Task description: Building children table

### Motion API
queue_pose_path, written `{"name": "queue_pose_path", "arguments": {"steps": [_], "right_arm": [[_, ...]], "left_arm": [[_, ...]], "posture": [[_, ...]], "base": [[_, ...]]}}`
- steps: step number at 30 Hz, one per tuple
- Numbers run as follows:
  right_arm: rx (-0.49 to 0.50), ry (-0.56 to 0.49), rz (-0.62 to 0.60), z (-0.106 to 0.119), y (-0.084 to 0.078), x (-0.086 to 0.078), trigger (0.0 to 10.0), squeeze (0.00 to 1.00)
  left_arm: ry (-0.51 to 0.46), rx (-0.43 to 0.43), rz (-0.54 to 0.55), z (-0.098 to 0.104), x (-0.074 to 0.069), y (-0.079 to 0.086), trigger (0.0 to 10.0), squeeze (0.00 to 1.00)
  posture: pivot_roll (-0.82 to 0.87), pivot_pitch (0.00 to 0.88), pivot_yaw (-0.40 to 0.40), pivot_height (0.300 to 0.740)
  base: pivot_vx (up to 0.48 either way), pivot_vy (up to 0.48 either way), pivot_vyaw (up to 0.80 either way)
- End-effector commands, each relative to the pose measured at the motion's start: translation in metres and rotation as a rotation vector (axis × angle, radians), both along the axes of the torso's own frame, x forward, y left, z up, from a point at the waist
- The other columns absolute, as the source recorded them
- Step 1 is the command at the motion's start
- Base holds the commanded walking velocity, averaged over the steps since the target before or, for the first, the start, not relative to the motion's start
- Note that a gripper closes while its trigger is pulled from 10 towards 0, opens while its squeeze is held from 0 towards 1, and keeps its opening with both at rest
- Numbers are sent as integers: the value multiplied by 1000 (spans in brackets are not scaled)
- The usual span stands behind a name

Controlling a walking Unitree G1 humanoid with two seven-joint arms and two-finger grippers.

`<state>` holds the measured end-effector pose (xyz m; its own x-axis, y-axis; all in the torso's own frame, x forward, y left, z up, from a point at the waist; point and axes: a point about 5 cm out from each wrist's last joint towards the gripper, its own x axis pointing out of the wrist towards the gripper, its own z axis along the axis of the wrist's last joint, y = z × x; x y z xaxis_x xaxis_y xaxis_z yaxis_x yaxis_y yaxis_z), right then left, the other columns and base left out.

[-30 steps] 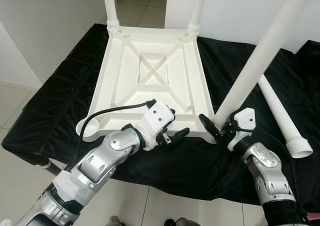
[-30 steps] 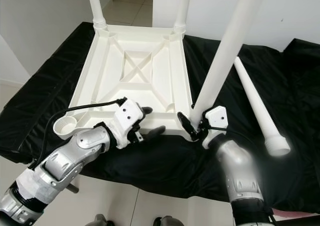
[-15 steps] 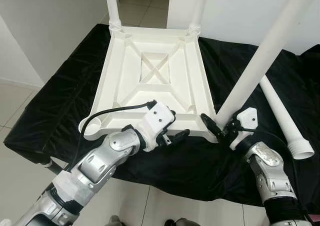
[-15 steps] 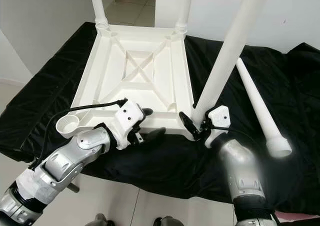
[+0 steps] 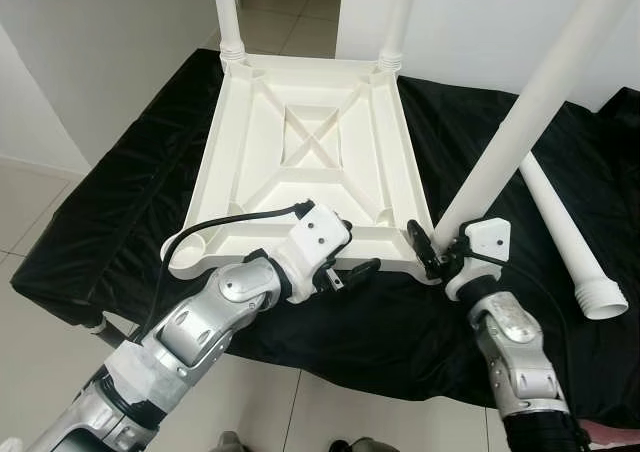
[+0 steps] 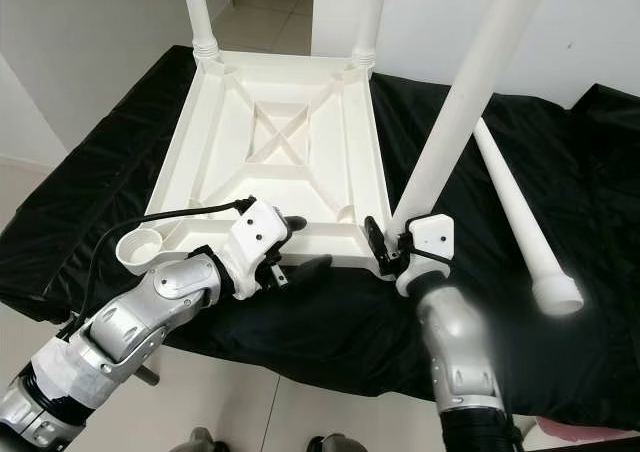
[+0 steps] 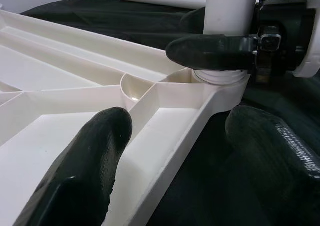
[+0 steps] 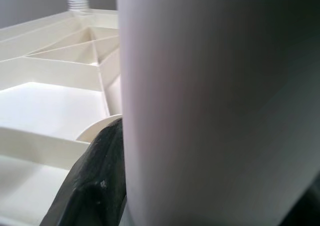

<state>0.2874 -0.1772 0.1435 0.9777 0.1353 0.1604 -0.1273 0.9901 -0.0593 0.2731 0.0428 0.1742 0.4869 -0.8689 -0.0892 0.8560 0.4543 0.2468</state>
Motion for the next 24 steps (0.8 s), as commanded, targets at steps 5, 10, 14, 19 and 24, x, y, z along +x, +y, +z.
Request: {"name": "queue_pose_path", "arguments": {"steps": [5,10,14,19,24], "right_arm": [[105,139,-243,-23,12,-10,10000,0],[141,176,-336,-28,29,-14,10000,0],[145,189,-328,-26,38,-14,10000,0],[130,172,-336,-25,32,-12,10000,0],[121,155,-341,-23,29,-12,10000,0]], "left_arm": [[40,50,-222,-4,-10,-6,10000,0],[36,50,-222,-3,-9,-6,10000,0],[33,48,-215,-3,-8,-6,10000,0],[29,51,-216,-3,-8,-6,10000,0],[26,54,-216,-3,-7,-5,10000,0]], "posture": [[-14,98,-33,740],[-12,95,-38,740],[-13,91,-38,740],[-14,85,-37,740],[-12,79,-34,740]], "base": [[0,0,0],[0,0,0],[0,0,0],[0,0,0],[0,0,0]]}}
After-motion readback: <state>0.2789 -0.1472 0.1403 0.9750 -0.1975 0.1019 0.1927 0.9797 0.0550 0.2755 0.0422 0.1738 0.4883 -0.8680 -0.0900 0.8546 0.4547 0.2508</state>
